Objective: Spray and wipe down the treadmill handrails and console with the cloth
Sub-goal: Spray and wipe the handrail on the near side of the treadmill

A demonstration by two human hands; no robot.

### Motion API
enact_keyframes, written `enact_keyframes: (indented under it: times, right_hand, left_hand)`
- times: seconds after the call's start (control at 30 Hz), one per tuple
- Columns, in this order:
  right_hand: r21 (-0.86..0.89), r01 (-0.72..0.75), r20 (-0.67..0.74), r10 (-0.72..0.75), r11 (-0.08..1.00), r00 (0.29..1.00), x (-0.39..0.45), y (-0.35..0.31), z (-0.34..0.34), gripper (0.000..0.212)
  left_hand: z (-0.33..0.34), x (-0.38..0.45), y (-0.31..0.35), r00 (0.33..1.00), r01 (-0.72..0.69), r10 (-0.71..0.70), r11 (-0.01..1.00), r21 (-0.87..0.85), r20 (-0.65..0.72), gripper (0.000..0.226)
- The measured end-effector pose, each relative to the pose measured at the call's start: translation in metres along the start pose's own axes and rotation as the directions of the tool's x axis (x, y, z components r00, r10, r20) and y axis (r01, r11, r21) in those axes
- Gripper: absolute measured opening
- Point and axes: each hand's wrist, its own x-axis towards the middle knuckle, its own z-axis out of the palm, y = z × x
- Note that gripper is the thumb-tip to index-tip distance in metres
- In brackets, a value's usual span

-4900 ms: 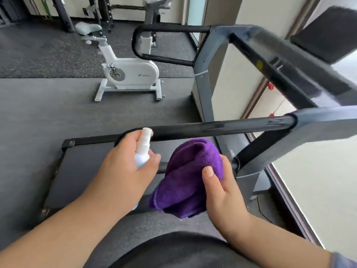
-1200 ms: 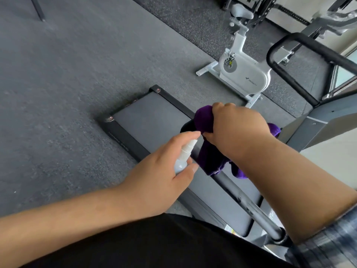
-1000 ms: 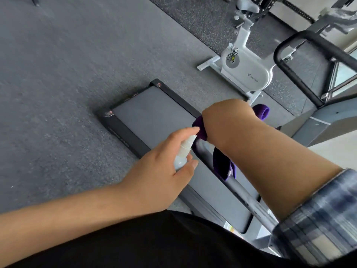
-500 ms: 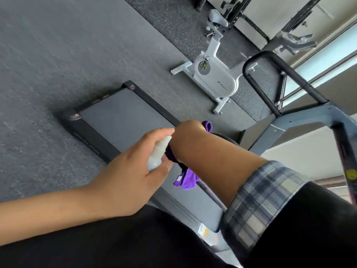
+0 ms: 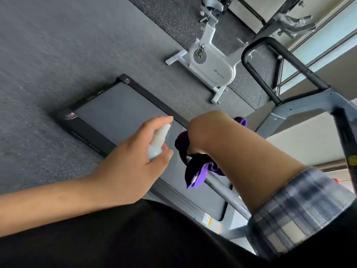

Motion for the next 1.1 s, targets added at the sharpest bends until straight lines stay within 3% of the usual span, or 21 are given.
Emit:
enact_keyframes:
  times: [0.2, 0.27, 0.3, 0.33, 0.37, 0.4, 0.47, 0.57, 0.67, 0.8, 0.93, 1.03, 1.1]
  right_hand:
    - [-0.340, 0.248, 0.223, -0.179, 0.907, 0.958, 0.050, -0.049, 0.023, 0.025]
    - [-0.219, 0.414, 0.132, -0.394, 0.883, 0.910, 0.078, -0.057, 0.042, 0.072]
    - [-0.203, 0.469, 0.098, -0.459, 0.860, 0.883, 0.083, -0.057, 0.044, 0.077]
    - [-0.347, 0.458, 0.139, -0.438, 0.819, 0.888, 0.066, -0.057, 0.037, 0.056]
    - [-0.356, 0.388, 0.146, -0.359, 0.850, 0.922, 0.057, -0.055, 0.033, 0.024]
    - [-0.304, 0.298, 0.181, -0.252, 0.905, 0.951, 0.047, -0.052, 0.027, 0.014]
    - [-0.262, 0.239, 0.242, -0.176, 0.935, 0.954, 0.038, -0.047, 0.021, 0.024]
    - [-0.032, 0.126, 0.143, -0.120, 0.992, 0.982, 0.028, -0.032, 0.015, 0.010]
    - [0.133, 0.065, -0.051, -0.059, 0.989, 0.997, -0.004, -0.003, 0.008, 0.015]
    - [0.300, -0.009, -0.276, 0.096, 0.954, 0.956, -0.039, 0.032, 0.032, 0.035]
    - [0.577, -0.041, -0.316, 0.269, 0.816, 0.910, -0.068, 0.047, 0.062, 0.056]
    - [0.654, -0.071, -0.321, 0.362, 0.753, 0.875, -0.083, 0.056, 0.089, 0.077]
    - [0.686, -0.098, -0.317, 0.418, 0.721, 0.852, -0.092, 0.064, 0.108, 0.079]
  left_hand:
    - [0.005, 0.001, 0.004, 1.000, -0.019, 0.018, 1.000, 0.007, 0.015, 0.057]
    - [0.006, 0.000, 0.005, 1.000, -0.025, 0.025, 1.000, 0.018, 0.007, 0.058]
    - [0.006, 0.000, 0.005, 1.000, -0.029, 0.028, 0.999, 0.023, 0.005, 0.059]
    - [0.007, 0.001, 0.006, 0.999, -0.035, 0.035, 0.999, 0.028, 0.004, 0.059]
    - [0.007, 0.001, 0.006, 0.999, -0.039, 0.039, 0.999, 0.031, 0.005, 0.059]
    - [0.007, 0.001, 0.007, 0.999, -0.041, 0.041, 0.999, 0.027, 0.012, 0.059]
    - [0.008, 0.001, 0.008, 0.999, -0.045, 0.044, 0.999, 0.018, 0.029, 0.058]
    - [0.010, 0.003, 0.013, 0.997, -0.055, 0.054, 0.998, 0.023, 0.049, 0.056]
    - [0.013, 0.007, 0.018, 0.994, -0.070, 0.068, 0.997, 0.033, 0.085, 0.056]
    - [0.022, 0.014, 0.028, 0.989, -0.102, 0.095, 0.993, 0.059, 0.116, 0.052]
    - [0.036, 0.022, 0.038, 0.978, -0.136, 0.121, 0.987, 0.081, 0.168, 0.052]
    - [0.048, 0.025, 0.047, 0.960, -0.202, 0.181, 0.976, 0.082, 0.216, 0.055]
    - [0.057, 0.027, 0.051, 0.950, -0.226, 0.201, 0.971, 0.081, 0.241, 0.056]
